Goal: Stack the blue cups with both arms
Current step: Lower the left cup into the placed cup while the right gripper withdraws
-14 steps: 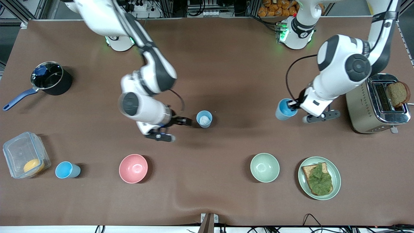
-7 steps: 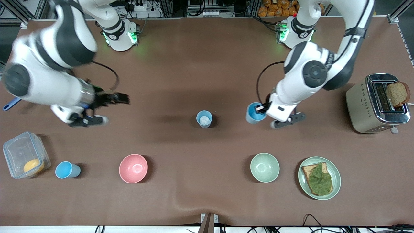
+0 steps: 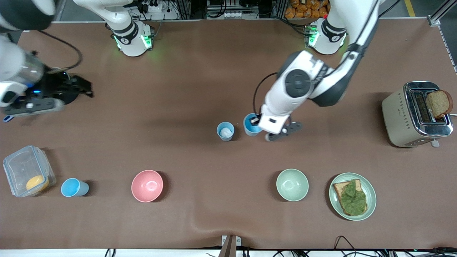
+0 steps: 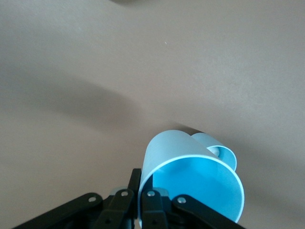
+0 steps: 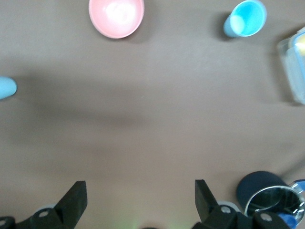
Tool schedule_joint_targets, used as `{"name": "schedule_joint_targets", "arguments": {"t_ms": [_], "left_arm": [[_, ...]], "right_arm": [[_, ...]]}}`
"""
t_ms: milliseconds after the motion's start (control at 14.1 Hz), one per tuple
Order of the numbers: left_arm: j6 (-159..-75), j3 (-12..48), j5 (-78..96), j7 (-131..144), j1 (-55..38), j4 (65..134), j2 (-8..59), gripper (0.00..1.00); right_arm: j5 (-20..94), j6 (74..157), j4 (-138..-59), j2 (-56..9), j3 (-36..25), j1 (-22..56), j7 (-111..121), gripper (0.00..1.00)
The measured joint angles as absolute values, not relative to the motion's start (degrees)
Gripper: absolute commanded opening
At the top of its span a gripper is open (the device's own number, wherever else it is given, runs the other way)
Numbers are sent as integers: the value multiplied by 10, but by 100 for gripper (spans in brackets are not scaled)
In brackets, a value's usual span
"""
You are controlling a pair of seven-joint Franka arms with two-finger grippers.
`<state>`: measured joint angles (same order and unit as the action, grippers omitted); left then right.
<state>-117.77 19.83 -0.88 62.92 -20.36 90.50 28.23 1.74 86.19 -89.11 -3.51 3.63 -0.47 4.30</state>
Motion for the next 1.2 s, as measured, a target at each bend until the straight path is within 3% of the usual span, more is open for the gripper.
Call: {"name": "schedule_joint_targets", "arguments": {"t_ms": [283,708,1061,1132,1203], "left_arm": [[-1207,197,-34,679,-250,869,334,0],[-1241,194,-45,700,-287,865,356,0],[-1251,192,-58,710,-294,863,372,0],[-1253,192,-58,710,-294,862,373,20],[-1256,191,-58,712,-294,862,374,98]], "right_arm": [[-4,891,-893,-34,35,-15,48,100],[7,939,-933,-33,-22,0,67,100],[10,947,-940,-33,-29,5,75,100],[9,949,-940,-32,-29,7,75,100],[9,950,-940,-32,-29,9,75,100]]}}
